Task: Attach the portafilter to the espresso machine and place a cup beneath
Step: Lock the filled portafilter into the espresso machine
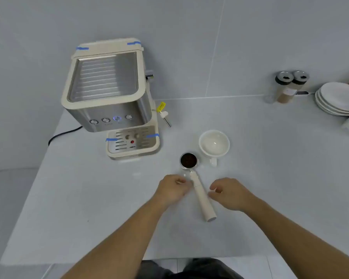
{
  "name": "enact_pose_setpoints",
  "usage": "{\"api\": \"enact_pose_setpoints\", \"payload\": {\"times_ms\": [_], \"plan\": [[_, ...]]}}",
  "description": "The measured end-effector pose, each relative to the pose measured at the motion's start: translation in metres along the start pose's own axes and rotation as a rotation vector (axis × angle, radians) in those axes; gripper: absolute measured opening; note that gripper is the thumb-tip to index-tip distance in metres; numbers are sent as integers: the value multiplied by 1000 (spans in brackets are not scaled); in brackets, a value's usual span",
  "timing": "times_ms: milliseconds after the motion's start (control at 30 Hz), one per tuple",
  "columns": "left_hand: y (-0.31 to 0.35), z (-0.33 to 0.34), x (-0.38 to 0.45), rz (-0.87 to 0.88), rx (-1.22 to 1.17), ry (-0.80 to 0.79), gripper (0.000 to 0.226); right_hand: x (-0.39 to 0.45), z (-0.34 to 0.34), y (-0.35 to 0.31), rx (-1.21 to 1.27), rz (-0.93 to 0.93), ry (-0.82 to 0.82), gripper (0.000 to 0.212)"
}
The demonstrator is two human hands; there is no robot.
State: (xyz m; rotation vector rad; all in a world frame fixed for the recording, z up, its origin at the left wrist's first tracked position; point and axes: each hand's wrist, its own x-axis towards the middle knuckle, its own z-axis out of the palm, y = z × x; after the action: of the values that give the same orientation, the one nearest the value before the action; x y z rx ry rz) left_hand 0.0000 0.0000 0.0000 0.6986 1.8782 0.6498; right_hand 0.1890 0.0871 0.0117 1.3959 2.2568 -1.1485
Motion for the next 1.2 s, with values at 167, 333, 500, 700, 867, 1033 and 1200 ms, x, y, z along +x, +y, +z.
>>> {"api": "enact_pose_setpoints", "payload": {"times_ms": [167,333,500,700,867,1033,1200], "plan": [[6,17,11,-65,-149,57,27,-8,20,5,123,36,55,38],[9,29,16,-85,-184,90,32,-11,32,4,119,43,61,37],[9,32,19,-107,-209,94,30,-8,38,-1,81,35,74,15],[11,34,20,-122,-206,104,28,-8,43,-9,110,77,76,13],[11,34,18,-130,-266,89,10,-11,43,-12,110,90,72,13],[6,26,7,-111,-438,70,9,-16,44,-18,218,77,57,11],[2,4,-1,-95,-537,77,11,-21,44,-36,350,62,42,16]]}}
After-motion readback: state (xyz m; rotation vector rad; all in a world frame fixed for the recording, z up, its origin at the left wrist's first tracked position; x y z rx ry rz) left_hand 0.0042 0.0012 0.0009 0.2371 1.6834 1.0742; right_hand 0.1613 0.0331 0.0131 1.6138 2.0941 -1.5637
